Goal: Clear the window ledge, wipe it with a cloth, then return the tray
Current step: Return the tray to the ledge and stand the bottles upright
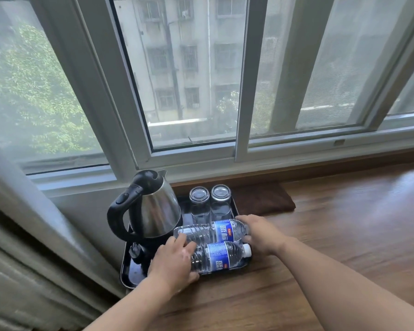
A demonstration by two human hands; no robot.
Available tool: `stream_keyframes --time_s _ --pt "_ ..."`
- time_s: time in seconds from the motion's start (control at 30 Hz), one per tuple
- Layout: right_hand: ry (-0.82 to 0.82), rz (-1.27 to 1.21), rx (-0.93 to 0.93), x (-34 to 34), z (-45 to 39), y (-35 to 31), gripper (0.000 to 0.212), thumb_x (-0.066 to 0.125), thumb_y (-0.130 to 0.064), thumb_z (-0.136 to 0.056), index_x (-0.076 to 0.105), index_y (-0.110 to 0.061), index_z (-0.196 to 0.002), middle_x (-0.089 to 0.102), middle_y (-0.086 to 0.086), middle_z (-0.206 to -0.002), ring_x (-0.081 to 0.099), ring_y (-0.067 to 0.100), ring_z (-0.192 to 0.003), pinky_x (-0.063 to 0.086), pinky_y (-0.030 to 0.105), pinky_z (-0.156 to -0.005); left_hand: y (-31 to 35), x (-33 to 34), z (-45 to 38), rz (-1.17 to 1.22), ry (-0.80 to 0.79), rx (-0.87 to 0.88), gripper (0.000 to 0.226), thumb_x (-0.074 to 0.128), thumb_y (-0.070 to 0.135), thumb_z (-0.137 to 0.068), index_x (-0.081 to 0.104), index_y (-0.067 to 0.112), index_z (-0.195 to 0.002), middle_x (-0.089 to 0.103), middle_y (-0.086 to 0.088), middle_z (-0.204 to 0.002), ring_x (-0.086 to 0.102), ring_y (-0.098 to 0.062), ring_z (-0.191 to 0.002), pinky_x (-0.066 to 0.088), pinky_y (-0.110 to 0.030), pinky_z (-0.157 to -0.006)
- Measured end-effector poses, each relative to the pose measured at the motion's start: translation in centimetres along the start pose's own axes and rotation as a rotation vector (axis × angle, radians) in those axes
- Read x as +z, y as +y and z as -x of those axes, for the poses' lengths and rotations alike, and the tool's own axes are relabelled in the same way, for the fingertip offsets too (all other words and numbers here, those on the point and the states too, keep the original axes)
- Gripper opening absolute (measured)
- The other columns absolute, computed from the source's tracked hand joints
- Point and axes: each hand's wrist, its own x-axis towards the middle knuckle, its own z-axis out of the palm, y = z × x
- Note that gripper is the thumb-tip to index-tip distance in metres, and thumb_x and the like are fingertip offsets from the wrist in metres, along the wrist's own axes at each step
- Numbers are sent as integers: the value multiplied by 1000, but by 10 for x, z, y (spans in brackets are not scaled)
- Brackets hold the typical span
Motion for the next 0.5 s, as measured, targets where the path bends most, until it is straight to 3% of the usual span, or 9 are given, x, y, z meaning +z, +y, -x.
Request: stream_keyframes --time_s 0.23,0.37,0.5 --pt "7 76 -104 -12 -3 12 44 70 -27 -90 59 -32 -132 60 -2 -116 59 21 -112 45 34 -96 -1 13 -2 152 68 -27 66 70 56 -77 52 34 -137 48 7 -127 46 -18 -116 42 -37 -99" --pt "91 46 -158 -38 1 22 56 75 -30 -89 56 -26 -141 59 -4 -120 58 18 -113 40 27 -99 -5 18 1 233 107 -7 57 67 51 -81 54 34 -134 62 12 -126 56 -15 -116 41 -36 -101" --pt "145 11 -229 -79 6 17 55 80 -28 -85 62 -24 -137 60 -12 -115 58 11 -105 42 23 -94 -18 30 8 355 222 25 56 80 44 -72 62 28 -123 68 11 -111 63 -15 -103 51 -39 -94"
